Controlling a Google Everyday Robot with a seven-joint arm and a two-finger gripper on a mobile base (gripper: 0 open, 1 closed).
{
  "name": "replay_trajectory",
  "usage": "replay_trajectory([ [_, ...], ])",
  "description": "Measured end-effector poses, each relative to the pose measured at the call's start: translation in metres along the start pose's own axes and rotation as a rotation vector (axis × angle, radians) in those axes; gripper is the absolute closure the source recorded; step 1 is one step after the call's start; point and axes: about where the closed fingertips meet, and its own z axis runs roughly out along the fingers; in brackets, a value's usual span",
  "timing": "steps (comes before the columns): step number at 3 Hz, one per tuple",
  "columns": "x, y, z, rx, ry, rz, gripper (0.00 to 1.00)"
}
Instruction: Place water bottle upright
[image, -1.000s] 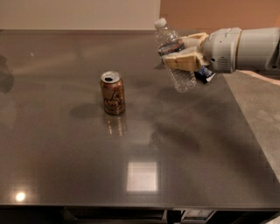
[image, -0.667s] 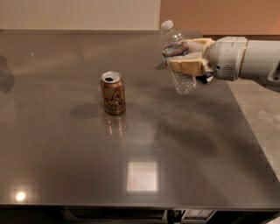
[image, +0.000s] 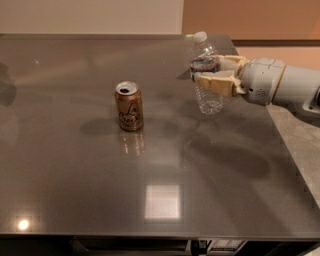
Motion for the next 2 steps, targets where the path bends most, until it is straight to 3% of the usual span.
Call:
replay_trajectory([
  [2, 0.0164, -0.0042, -0.0090, 0.032, -0.080, 0.079, 1.00],
])
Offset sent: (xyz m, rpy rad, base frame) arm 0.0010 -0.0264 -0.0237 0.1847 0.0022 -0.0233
